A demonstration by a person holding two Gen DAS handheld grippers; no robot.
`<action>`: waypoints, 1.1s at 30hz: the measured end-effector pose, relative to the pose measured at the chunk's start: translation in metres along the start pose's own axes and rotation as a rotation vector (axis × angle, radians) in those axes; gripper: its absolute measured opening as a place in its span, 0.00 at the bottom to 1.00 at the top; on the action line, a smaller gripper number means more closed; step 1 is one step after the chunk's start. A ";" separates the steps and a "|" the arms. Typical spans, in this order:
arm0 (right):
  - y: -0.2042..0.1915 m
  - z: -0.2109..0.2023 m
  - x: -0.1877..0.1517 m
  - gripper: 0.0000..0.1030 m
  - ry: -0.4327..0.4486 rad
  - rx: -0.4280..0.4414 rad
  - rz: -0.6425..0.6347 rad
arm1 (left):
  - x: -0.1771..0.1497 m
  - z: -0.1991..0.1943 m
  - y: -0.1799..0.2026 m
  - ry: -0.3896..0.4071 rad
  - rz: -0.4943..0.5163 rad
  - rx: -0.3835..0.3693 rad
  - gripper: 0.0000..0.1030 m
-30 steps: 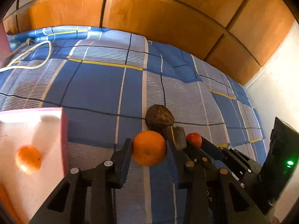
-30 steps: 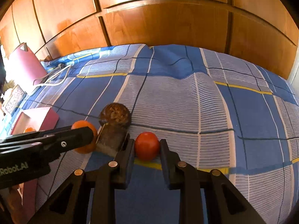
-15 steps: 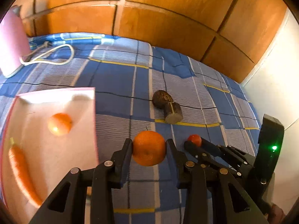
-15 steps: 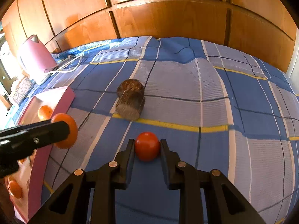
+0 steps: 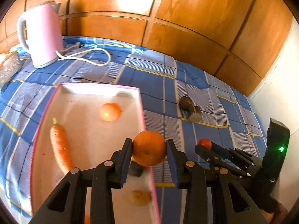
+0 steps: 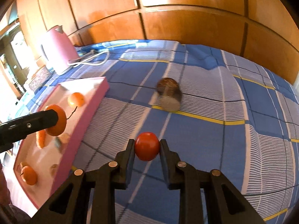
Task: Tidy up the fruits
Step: 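Carry the orange over the tray with the left tool while the right tool carries the tomato, then open the left tool to drop the orange while the right tool releases the tomato in the tray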
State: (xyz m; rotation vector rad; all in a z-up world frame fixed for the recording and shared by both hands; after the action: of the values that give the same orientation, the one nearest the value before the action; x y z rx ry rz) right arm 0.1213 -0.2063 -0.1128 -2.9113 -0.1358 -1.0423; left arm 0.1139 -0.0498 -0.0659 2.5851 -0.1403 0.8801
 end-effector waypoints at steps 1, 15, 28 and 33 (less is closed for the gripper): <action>-0.006 -0.002 0.001 0.25 0.002 0.011 -0.008 | -0.002 -0.004 -0.005 0.003 -0.006 0.004 0.36; -0.077 -0.018 -0.001 0.25 -0.020 0.191 -0.073 | -0.027 -0.034 -0.068 0.024 -0.096 0.071 0.36; -0.144 -0.020 0.025 0.25 -0.011 0.288 -0.172 | -0.044 -0.046 -0.094 0.042 -0.155 0.116 0.37; -0.155 -0.011 0.019 0.26 -0.034 0.289 -0.174 | -0.046 -0.050 -0.099 0.057 -0.166 0.143 0.37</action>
State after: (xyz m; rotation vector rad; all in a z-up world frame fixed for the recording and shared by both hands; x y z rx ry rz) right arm 0.1134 -0.0521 -0.0900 -2.6916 -0.5046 -0.9063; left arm 0.0715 0.0595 -0.0919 2.6519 0.1572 0.9315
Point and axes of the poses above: each gripper's, at about its wrist camera, not at the fingertips, and z roughly the way its jaws point, y to its right, x to its top, the point moved 8 cm from there along z, roughly the way its jaws point, and after that the axes turned 7 degrees about -x, right-handed, at the moved point
